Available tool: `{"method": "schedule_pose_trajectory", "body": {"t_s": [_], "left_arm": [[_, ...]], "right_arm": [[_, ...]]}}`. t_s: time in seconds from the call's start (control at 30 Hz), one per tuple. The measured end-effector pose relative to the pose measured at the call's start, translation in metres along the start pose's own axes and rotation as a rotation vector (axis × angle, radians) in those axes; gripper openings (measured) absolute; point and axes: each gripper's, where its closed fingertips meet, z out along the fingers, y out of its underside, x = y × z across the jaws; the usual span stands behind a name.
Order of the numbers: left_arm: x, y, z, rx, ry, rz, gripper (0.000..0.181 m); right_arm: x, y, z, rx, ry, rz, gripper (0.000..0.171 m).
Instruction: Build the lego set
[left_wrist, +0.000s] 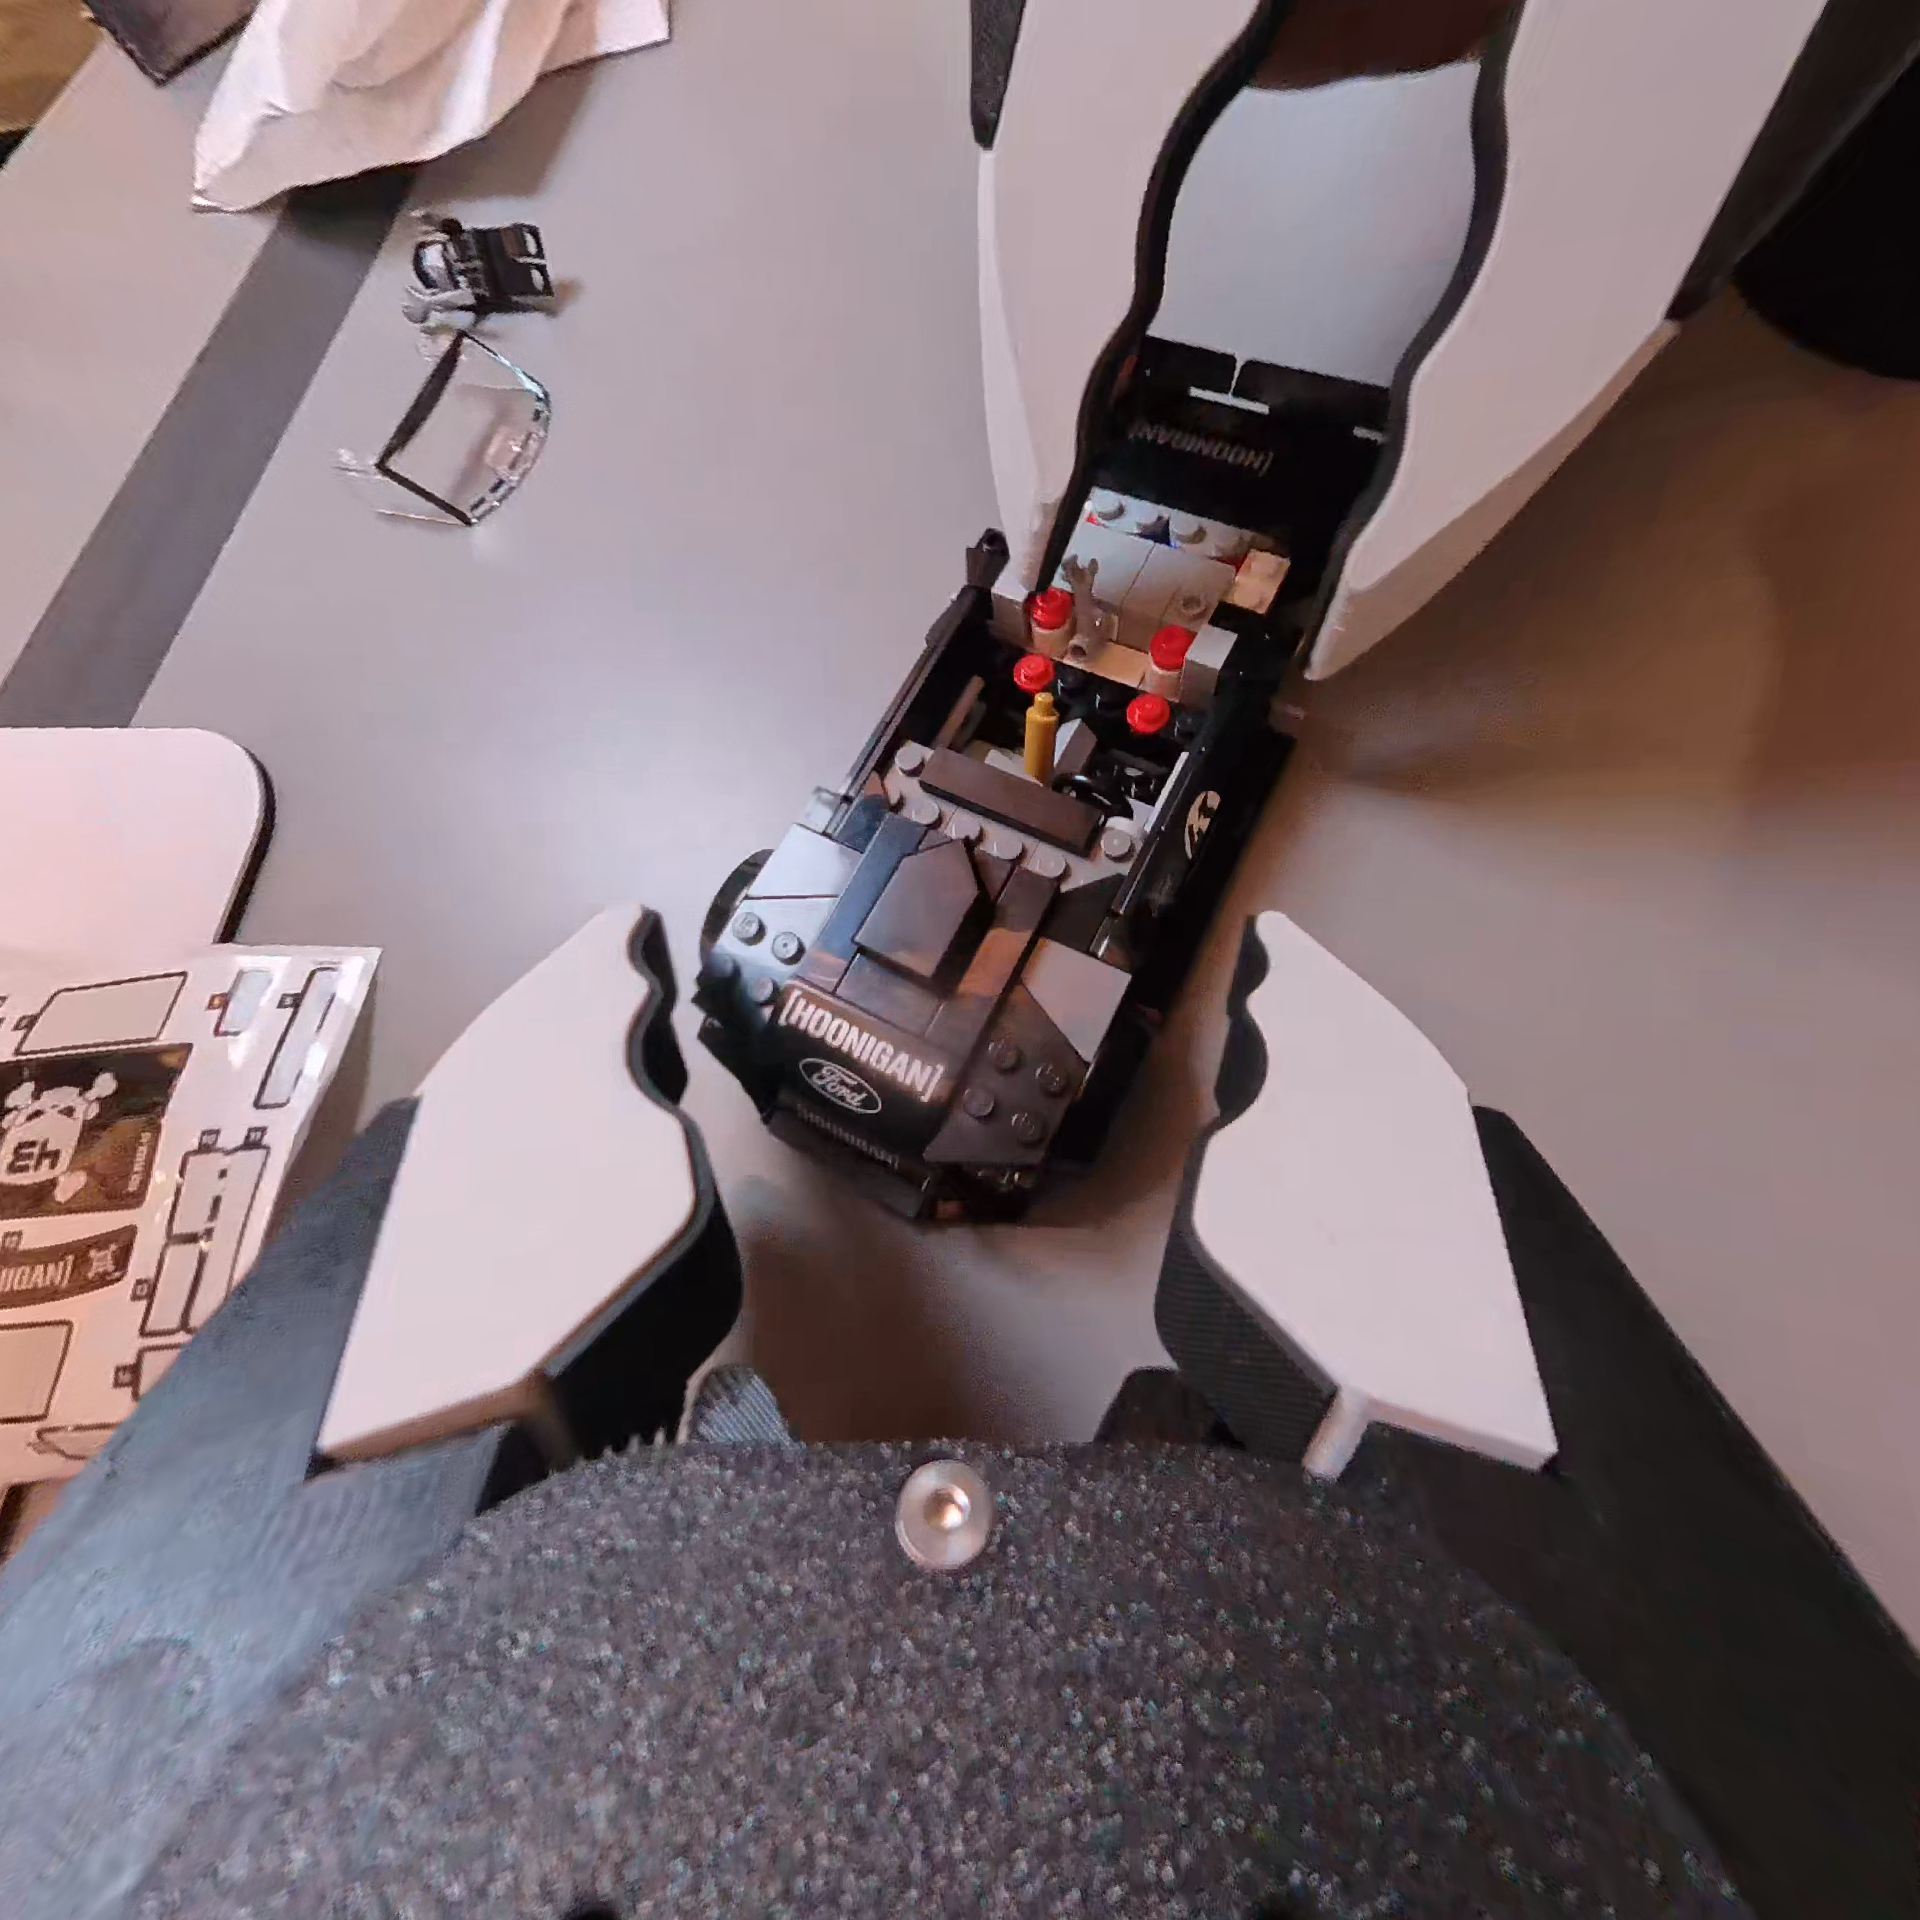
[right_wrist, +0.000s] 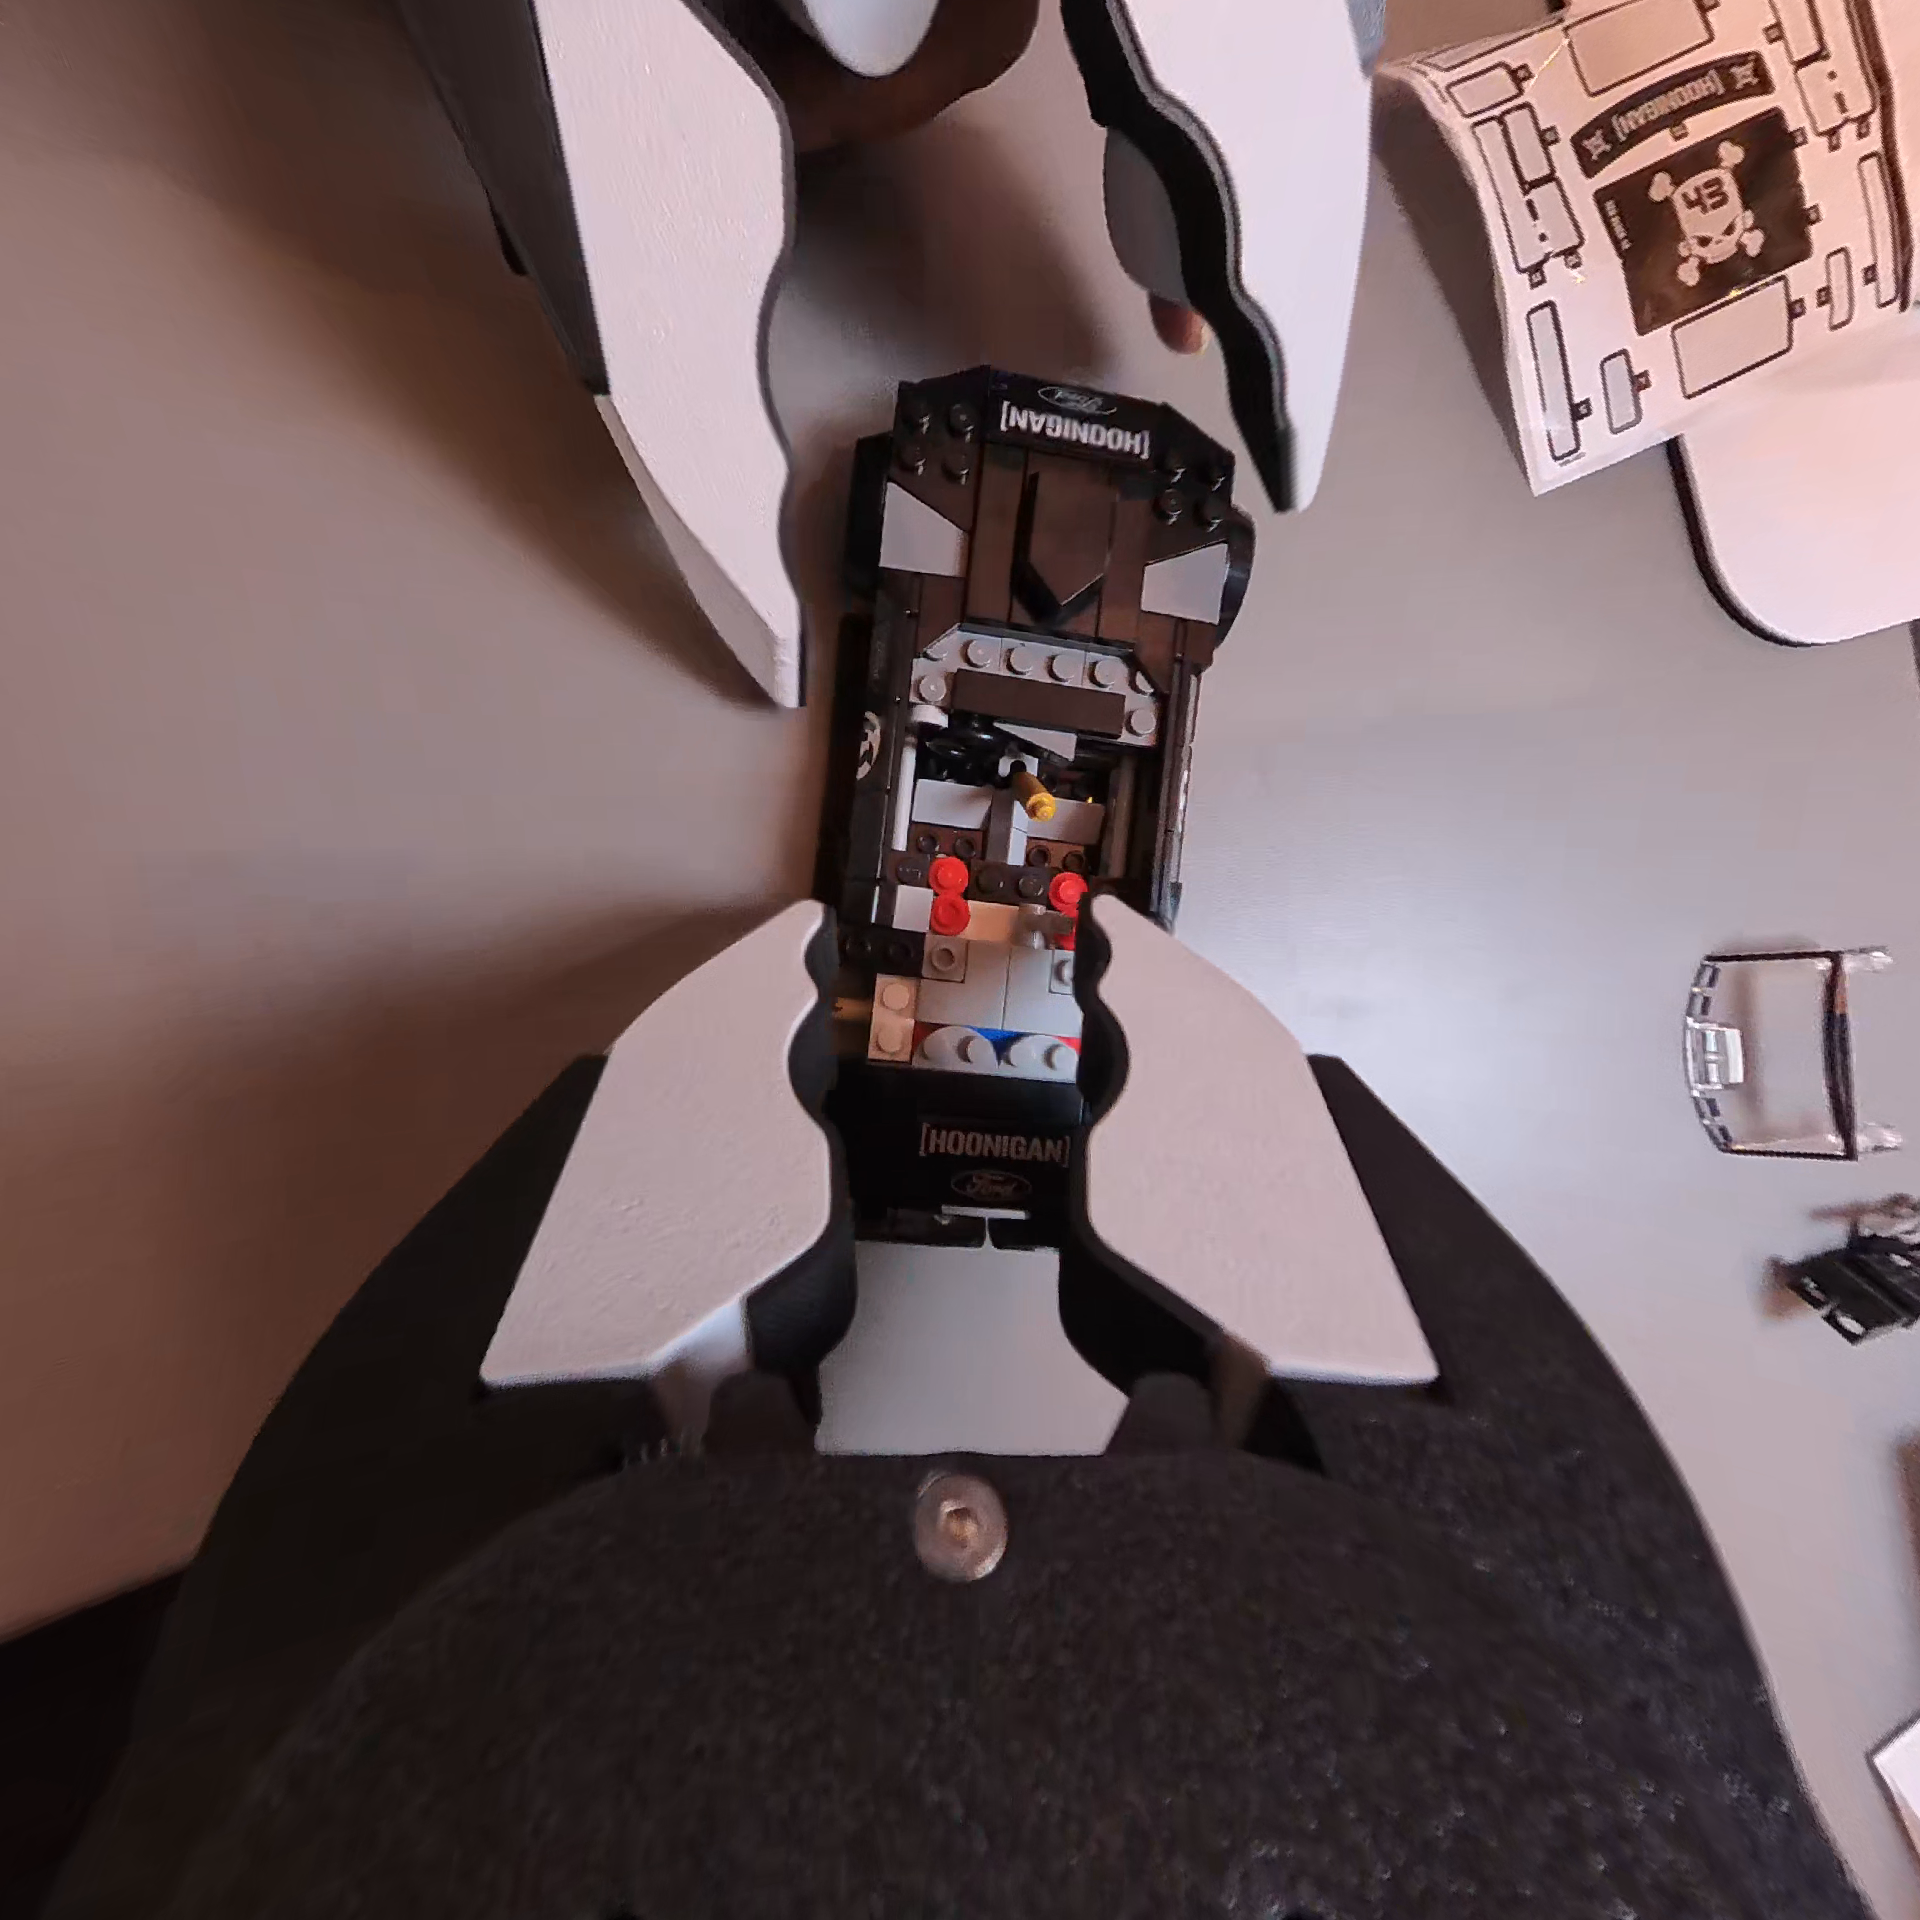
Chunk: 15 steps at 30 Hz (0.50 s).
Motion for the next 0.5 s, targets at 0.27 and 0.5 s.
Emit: {"method": "schedule_pose_trajectory", "body": {"t_s": [0.27,0.5], "left_arm": [[0.002,0.005,-0.007,-0.001,-0.078,-0.026,0.082],[0.014,0.007,-0.011,-0.047,-0.122,-0.067,0.083]], "right_arm": [[-0.001,0.000,0.002,-0.035,0.097,-0.106,0.043],[-0.011,0.004,0.002,-0.087,0.191,-0.265,0.043]]}}
